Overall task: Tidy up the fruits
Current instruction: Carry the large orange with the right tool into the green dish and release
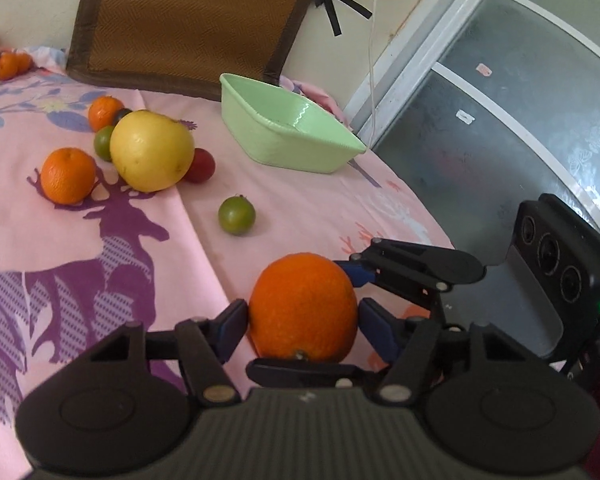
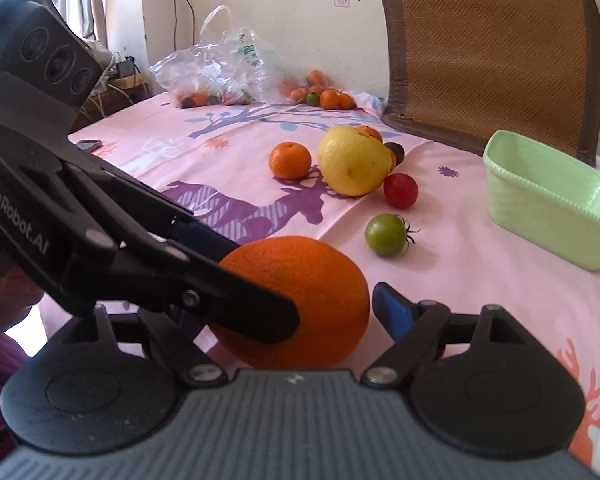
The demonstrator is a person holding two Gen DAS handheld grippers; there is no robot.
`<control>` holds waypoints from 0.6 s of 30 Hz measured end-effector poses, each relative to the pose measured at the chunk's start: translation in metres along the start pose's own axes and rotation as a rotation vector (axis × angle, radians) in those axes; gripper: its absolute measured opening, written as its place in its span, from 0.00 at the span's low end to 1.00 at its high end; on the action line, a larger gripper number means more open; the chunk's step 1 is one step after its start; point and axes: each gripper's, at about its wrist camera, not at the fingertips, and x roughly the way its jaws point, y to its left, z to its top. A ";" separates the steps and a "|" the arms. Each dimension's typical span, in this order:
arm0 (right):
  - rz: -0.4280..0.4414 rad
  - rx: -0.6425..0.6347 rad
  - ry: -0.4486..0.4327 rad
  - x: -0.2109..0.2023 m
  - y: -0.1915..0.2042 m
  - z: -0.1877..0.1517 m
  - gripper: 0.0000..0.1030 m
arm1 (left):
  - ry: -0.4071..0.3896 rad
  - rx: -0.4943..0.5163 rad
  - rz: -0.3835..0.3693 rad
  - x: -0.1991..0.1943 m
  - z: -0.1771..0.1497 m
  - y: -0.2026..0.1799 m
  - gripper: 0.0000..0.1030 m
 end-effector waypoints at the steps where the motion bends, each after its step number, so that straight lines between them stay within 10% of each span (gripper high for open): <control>1: -0.007 0.014 -0.012 -0.001 -0.001 0.000 0.77 | -0.003 0.014 0.013 0.001 0.003 -0.004 0.60; 12: -0.297 0.043 -0.293 -0.024 -0.086 0.051 0.77 | -0.157 0.209 0.070 0.067 0.131 -0.063 0.63; 18: -0.361 0.098 -0.257 -0.001 -0.156 0.064 0.77 | -0.102 0.140 0.057 0.137 0.175 -0.053 0.64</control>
